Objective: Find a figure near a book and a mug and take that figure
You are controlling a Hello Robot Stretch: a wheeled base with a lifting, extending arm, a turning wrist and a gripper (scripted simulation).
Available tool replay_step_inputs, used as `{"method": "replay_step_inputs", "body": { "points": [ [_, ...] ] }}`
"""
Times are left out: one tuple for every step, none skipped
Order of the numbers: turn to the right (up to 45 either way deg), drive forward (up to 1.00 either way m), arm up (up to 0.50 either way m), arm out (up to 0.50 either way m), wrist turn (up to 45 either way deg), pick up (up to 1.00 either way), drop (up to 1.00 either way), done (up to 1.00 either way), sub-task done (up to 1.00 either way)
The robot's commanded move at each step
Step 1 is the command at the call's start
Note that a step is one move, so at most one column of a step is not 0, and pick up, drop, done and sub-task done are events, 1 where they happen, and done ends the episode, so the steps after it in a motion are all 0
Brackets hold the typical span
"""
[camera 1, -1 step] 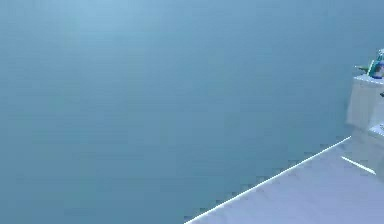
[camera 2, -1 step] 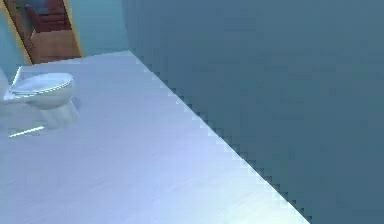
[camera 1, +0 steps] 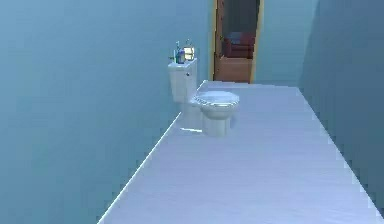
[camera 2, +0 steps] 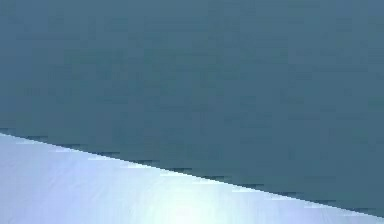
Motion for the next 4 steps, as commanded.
{"method": "replay_step_inputs", "body": {
  "points": [
    [30.0,0.00,0.00,0.00,0.0,0.00,0.00,0.00,0.00],
    [0.0,1.00,0.00,0.00,0.0,0.00,0.00,0.00,0.00],
    [0.0,1.00,0.00,0.00,0.0,0.00,0.00,0.00,0.00],
    [9.0,0.00,0.00,0.00,0.0,0.00,0.00,0.00,0.00]
  ]
}}
